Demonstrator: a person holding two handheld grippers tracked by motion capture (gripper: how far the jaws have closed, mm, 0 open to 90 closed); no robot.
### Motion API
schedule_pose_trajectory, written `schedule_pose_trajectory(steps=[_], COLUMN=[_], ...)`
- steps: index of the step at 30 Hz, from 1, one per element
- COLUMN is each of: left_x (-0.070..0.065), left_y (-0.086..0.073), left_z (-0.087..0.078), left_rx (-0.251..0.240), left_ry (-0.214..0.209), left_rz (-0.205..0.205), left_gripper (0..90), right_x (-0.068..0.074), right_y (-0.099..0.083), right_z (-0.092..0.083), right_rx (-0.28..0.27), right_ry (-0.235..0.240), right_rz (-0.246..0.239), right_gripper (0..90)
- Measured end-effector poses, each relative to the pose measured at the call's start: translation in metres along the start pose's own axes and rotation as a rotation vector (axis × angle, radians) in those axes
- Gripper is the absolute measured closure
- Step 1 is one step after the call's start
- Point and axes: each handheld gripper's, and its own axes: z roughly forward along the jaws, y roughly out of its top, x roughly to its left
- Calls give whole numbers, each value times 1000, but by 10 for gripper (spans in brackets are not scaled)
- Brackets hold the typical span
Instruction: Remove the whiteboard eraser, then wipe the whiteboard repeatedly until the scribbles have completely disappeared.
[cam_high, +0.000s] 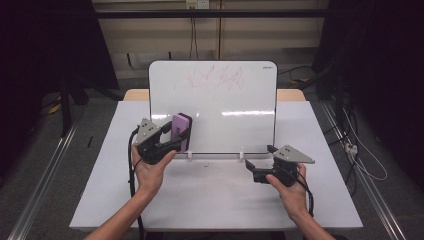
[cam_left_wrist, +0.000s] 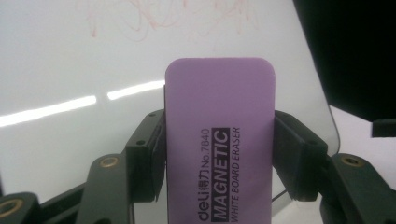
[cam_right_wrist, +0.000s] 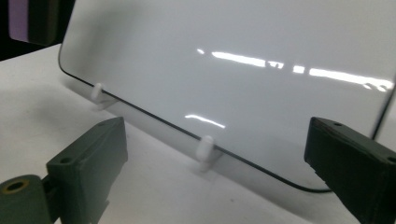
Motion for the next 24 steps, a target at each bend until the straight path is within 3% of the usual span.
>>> schedule_pose_trajectory(steps=[8, 15, 24], left_x=[6, 6, 15], left_y=[5, 12, 18], left_z=[-4, -8, -6], left_rx=[36, 56, 64], left_ry=[44, 68, 87], left_rz=[63, 125, 122], left_gripper=[413, 413, 413], right_x=[-17, -22, -27], right_y=[-9, -11, -17], right_z=[-18, -23, -27], right_rx=[2, 6, 13], right_ry=[-56, -77, -82], right_rz=[27, 25, 44], right_gripper=[58, 59, 54])
